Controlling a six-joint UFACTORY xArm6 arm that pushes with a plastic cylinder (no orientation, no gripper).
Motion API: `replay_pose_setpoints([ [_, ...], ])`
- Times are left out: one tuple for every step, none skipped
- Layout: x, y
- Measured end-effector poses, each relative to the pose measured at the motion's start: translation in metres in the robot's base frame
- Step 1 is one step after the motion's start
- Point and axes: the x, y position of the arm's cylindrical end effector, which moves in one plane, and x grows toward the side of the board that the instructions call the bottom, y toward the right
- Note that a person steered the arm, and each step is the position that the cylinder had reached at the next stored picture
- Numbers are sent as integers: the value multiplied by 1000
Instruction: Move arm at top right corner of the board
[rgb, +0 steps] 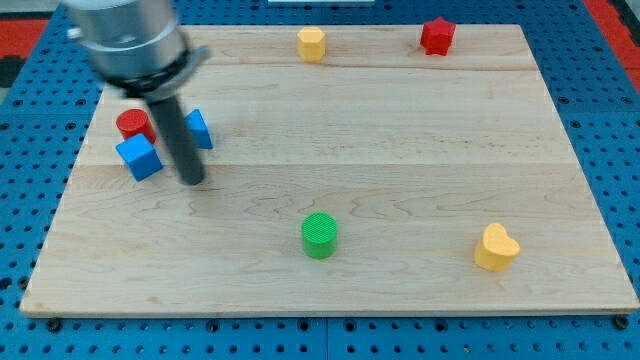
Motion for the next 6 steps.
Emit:
replay_pose_setpoints([
  [-48,112],
  [-95,209],
  [-157,272],
  [-193,324],
  [-216,353],
  [-248,306],
])
